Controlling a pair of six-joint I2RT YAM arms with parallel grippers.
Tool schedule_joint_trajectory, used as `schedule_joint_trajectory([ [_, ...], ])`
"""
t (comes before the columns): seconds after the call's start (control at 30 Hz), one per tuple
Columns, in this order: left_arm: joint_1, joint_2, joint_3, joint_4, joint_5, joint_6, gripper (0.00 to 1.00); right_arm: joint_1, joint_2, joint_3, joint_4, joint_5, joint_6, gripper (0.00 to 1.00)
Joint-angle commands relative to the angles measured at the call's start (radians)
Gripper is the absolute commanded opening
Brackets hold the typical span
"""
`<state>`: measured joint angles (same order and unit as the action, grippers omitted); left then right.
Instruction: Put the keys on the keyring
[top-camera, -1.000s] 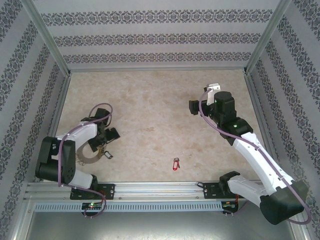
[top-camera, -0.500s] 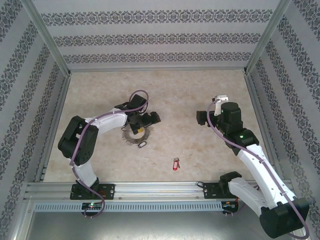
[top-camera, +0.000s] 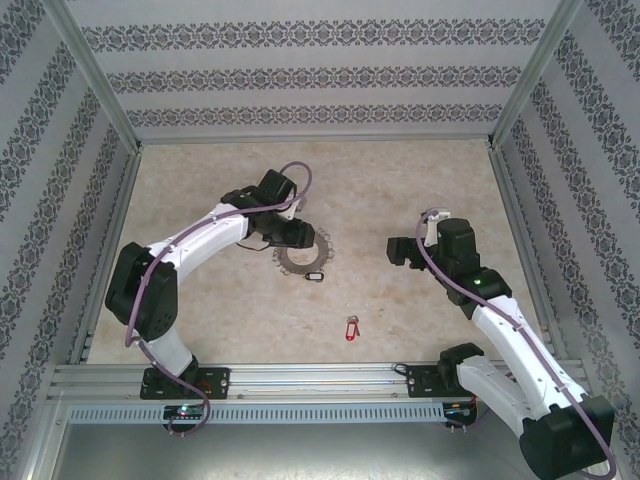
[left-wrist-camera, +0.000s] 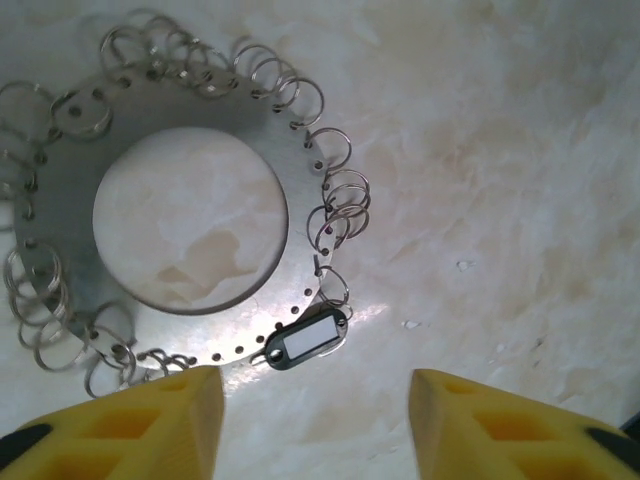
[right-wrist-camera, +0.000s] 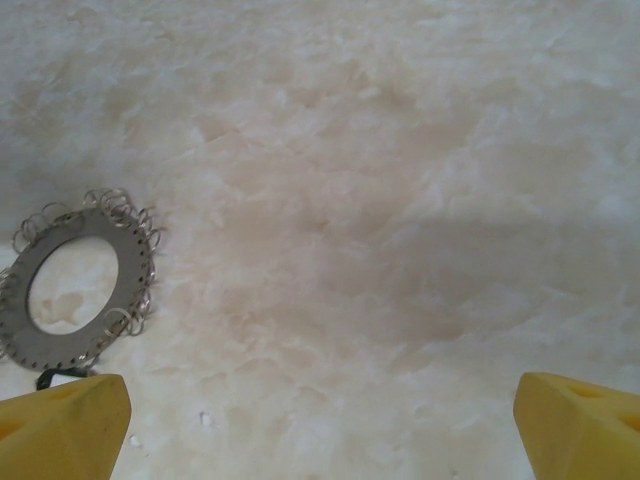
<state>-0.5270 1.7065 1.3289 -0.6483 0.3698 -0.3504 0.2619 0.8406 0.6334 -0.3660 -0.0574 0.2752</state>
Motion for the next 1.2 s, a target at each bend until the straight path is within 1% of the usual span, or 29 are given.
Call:
schedule_joint_trajectory([
  [0.0,-0.036,0.047,0.044,-0.059,-0.030,0.248,0.46,-0.025,-0.011,-0.039,0.032,-0.079,0.086,0.98],
  [0.07,-0.047,0.071,0.066,-0.052,-0.034,0.287,0.45,-0.041,0.003,-0.050,0.045,-0.104,0.105,0.98],
  [0.2,-0.041,0.122,0.110,-0.038,-0.064,0.299,0.42,-0.062,0.057,-0.037,0.069,-0.151,0.107,0.98],
  [0.3,-0.035,0.160,0.154,-0.042,-0.071,0.305,0.44,-0.062,0.102,-0.017,0.084,-0.183,0.096,0.97],
  [0.4,-0.017,0.191,0.183,-0.037,-0.059,0.275,0.44,-0.062,0.148,0.003,0.087,-0.214,0.082,0.94],
  [0.47,0.002,0.205,0.193,-0.048,-0.088,0.225,0.44,-0.061,0.166,0.011,0.083,-0.220,0.081,0.93],
  [0.5,0.022,0.208,0.190,-0.055,-0.085,0.181,0.45,-0.061,0.172,0.011,0.090,-0.221,0.083,0.93],
  [0.6,0.083,0.141,0.100,-0.017,-0.049,0.078,0.49,-0.054,0.183,0.009,0.102,-0.237,0.086,0.92],
  [0.7,0.107,0.063,0.028,-0.058,-0.085,0.050,0.51,-0.038,0.205,0.020,0.099,-0.237,0.068,0.92],
  [0.8,0.115,0.004,-0.045,-0.089,-0.071,0.046,0.52,-0.023,0.240,0.031,0.109,-0.246,0.053,0.93],
  [0.9,0.114,-0.047,-0.122,-0.112,-0.095,0.093,0.51,-0.004,0.269,0.050,0.112,-0.252,0.048,0.93],
  [0.97,0.093,-0.069,-0.142,-0.129,-0.112,0.132,0.51,0.011,0.279,0.055,0.116,-0.249,0.048,0.93],
  [1.07,0.020,-0.087,-0.147,-0.145,-0.136,0.184,0.49,0.023,0.282,0.052,0.116,-0.241,0.050,0.93],
  [1.17,-0.036,-0.078,-0.153,-0.154,-0.161,0.203,0.48,0.022,0.276,0.037,0.117,-0.234,0.057,0.94],
])
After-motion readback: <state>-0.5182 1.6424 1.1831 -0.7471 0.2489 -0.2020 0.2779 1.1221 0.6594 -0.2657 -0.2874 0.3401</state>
